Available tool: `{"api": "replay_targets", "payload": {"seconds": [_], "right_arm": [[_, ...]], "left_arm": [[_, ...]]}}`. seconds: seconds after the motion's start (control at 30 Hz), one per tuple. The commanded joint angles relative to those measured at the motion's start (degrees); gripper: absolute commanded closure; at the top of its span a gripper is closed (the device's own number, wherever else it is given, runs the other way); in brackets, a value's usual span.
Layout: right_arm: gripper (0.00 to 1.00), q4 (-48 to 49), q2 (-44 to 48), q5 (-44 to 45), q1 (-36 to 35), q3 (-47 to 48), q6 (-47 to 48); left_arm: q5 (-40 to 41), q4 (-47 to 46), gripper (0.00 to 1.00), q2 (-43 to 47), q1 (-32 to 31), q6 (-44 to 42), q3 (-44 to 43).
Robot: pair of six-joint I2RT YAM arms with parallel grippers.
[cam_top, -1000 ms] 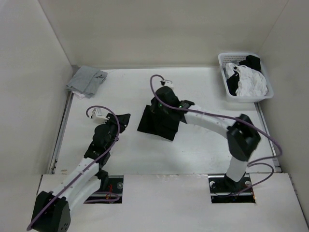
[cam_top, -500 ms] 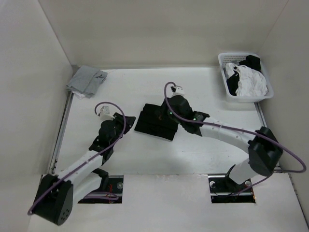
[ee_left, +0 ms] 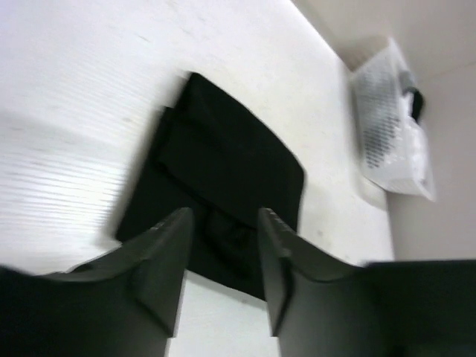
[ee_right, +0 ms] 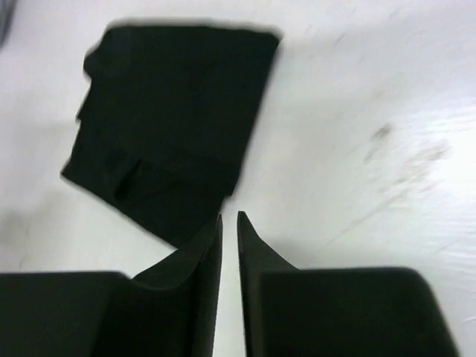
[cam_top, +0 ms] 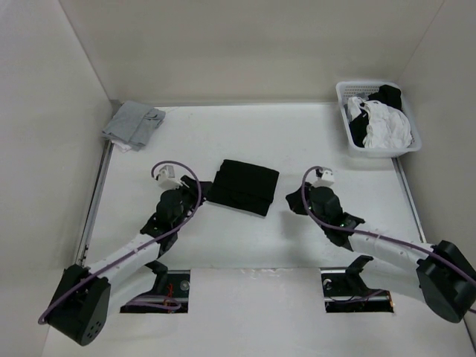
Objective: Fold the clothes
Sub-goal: Fold the tank top
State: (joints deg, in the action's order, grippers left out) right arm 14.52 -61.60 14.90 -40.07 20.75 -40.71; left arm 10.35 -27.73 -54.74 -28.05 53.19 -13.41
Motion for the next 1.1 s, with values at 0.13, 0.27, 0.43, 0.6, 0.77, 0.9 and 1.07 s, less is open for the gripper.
{"api": "replay_targets", "payload": {"seconds": [0.13, 0.27, 0.43, 0.6, 0.77, 0.9, 1.07], "right_arm": [[0.41, 10.52, 3.86, 2.15, 9.87, 0.52, 1.51], [0.34, 15.79, 2.11, 1.46, 13.4, -4.13, 0.37], [0.35, 15.53, 3.68, -0.57, 15.77, -4.93, -0.07], [0.34, 16.15, 3.69, -1.44, 18.15, -5.72, -1.13], [0.34, 16.33, 0.79, -2.94, 17.88, -4.5, -1.13], [0.33, 16.41, 0.78, -3.03, 17.88, -4.49, -1.13], [0.33, 16.41, 1.13, -3.21, 17.88, -4.67, -1.13]], "left_arm": [[3.89, 12.24, 0.45, 7.89, 8.93, -3.88, 2.34], [3.1, 15.33, 0.39, 9.21, 11.75, -4.76, 1.46], [1.52, 18.32, 0.35, 9.3, 15.0, -4.94, 0.75], [-0.06, 19.11, 0.32, 7.55, 17.46, -4.41, -0.04], [-1.64, 17.71, 0.33, 1.14, 17.03, -4.06, -2.67], [-4.01, 14.55, 0.34, -1.77, 16.67, -4.85, -3.38], [-4.99, 13.14, 0.34, -4.05, 16.24, -5.64, -4.34]]}}
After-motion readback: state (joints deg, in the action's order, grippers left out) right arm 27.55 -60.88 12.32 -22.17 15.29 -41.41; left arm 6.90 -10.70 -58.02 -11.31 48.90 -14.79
